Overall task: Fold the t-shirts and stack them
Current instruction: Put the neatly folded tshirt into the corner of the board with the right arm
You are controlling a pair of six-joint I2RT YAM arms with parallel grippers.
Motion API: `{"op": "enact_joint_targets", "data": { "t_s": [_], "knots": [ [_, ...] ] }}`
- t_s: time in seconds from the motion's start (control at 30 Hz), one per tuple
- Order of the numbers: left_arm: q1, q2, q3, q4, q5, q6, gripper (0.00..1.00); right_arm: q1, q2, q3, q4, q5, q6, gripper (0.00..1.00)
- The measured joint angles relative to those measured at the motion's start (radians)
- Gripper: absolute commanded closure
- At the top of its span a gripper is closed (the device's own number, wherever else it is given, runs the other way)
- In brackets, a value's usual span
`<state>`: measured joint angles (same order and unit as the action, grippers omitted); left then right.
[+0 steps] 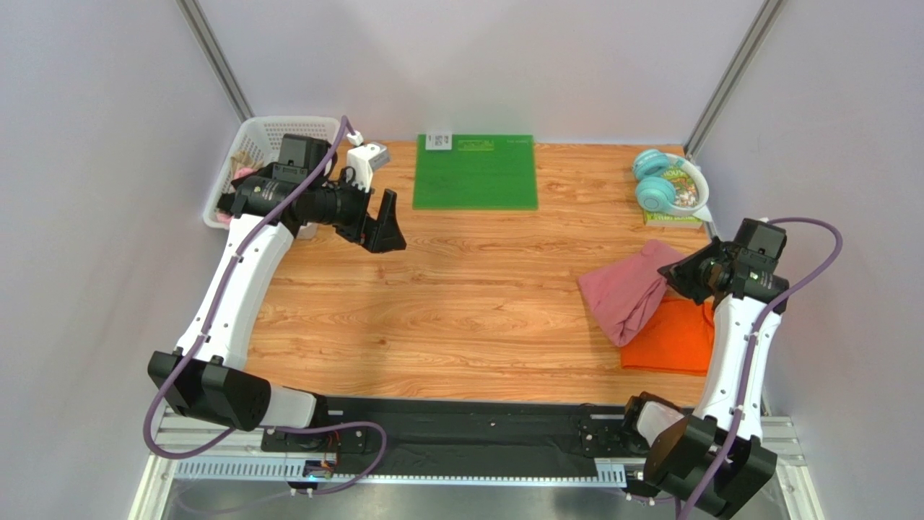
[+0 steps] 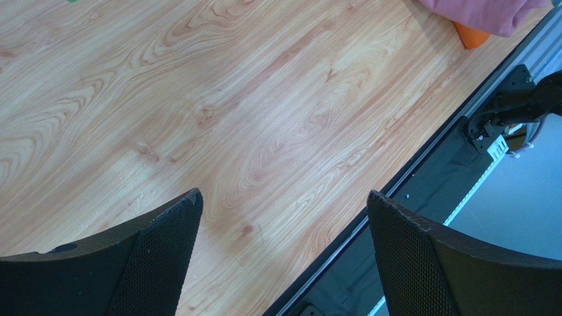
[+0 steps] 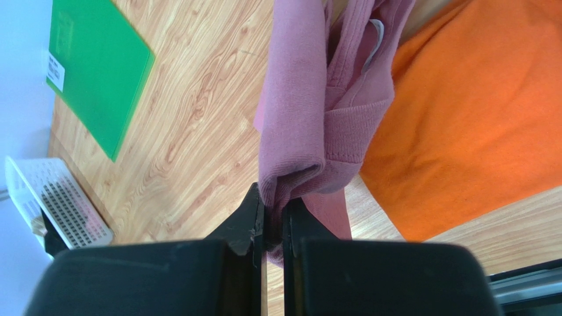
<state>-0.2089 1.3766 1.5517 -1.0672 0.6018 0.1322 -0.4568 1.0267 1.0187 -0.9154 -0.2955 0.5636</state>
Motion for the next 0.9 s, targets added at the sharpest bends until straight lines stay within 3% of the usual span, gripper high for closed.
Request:
{"op": "enact_joint_targets", "data": {
  "t_s": [0.2, 0.63, 0.9],
  "knots": [
    [0.000, 0.002, 0.001, 0.000, 0.013, -0.001, 0.00, -0.061, 0.058, 0.018, 0.015, -0.015, 0.042, 1.00],
    [0.000, 0.002, 0.000, 0.001, 0.049, -0.014, 0.00, -0.070, 0.389, 0.227, 0.159, -0.054, 0.095, 1.00],
    [0.000, 0.002, -0.007, 0.002, 0.054, -0.014, 0.00, -0.079, 0.405, 0.232, 0.158, -0.034, 0.101, 1.00]
  ]
}}
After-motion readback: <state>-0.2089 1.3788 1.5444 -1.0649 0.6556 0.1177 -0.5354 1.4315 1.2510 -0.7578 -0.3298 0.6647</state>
